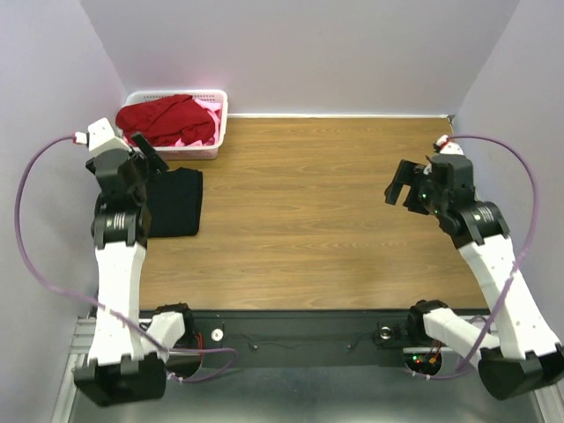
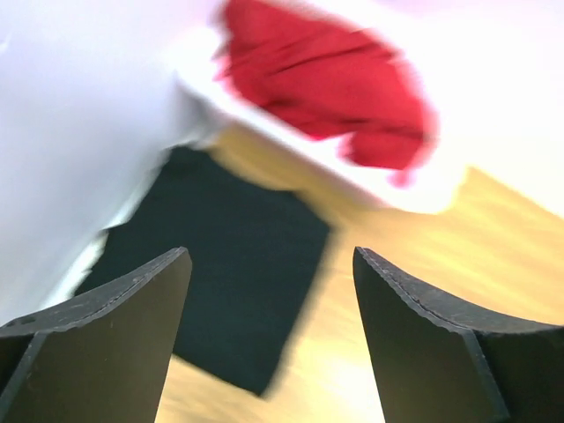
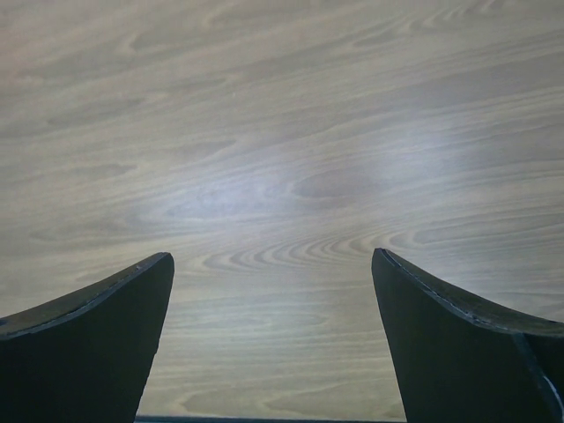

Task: Fold and stack the t-shirts
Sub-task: Neatly place the folded tshirt to the corner

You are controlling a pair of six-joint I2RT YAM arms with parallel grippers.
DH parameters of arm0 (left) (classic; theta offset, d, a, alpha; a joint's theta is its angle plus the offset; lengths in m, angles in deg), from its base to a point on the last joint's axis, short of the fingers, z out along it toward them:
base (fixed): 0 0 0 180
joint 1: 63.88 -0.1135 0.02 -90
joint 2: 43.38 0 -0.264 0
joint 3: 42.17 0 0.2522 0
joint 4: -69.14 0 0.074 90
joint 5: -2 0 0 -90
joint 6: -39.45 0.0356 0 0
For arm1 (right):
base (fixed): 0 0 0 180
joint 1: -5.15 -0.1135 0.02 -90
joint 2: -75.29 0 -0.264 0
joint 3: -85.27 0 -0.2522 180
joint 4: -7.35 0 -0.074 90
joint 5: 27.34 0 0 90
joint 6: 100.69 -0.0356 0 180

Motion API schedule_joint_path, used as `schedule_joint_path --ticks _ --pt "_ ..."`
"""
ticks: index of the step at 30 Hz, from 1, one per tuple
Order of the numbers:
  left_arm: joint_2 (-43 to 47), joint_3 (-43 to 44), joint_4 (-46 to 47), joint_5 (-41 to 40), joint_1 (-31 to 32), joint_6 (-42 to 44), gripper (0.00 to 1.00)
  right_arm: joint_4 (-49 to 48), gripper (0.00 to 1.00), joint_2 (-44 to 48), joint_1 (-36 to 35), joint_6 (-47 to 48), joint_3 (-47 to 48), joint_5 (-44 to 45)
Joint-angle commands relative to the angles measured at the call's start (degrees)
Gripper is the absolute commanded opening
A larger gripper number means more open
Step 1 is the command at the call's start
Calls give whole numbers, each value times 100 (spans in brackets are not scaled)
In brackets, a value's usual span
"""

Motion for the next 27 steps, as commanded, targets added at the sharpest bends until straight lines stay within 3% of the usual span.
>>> schedule_joint_path --ticks 1,4,7,10,13,20,27 --pt "919 -117 -500 1193 123 -448 87 43 100 659 -10 -90 386 655" --pt "1841 198 -1324 1028 253 -370 88 140 100 1282 -10 -29 430 664" --pt "2264 218 -2022 283 404 -535 90 140 100 2029 -1 24 377 893" --pt "3623 -449 -2023 17 404 -852 90 166 100 2610 -1 505 525 972" --pt "4338 -312 -2435 -194 395 -949 94 210 100 3006 -27 989 754 814" --pt "4937 628 -3254 -476 395 -704 96 263 100 3709 -308 1079 492 1464" --pt "5553 533 -3359 -801 404 -904 99 211 100 3824 -485 1299 403 1491"
